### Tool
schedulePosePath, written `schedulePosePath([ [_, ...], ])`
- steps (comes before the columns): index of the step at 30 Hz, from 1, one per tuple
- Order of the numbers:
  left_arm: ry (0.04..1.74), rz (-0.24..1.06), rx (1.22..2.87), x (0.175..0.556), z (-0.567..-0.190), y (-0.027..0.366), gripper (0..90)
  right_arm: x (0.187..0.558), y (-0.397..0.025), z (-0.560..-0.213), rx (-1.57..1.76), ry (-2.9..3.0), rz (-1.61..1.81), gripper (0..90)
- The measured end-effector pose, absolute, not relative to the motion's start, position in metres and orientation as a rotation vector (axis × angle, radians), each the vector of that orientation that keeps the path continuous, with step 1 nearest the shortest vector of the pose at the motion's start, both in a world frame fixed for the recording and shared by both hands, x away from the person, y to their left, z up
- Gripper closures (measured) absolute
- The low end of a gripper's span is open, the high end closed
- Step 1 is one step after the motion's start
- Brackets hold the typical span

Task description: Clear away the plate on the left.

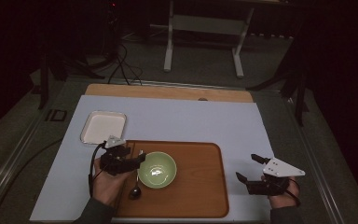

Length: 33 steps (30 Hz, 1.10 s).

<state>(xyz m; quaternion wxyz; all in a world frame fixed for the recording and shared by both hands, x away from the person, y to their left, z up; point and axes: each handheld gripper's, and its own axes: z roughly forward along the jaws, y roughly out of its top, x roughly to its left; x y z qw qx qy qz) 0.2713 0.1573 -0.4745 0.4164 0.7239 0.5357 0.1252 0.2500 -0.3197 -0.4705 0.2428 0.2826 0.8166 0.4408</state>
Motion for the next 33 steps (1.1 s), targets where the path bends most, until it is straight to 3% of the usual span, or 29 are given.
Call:
schedulePosePath([
  [33, 1.402, 0.498, 1.73, 0.293, -0.441, 0.223, 36.2, 0.252, -0.315, -0.472, 0.769, 2.241, 1.202, 14.1],
])
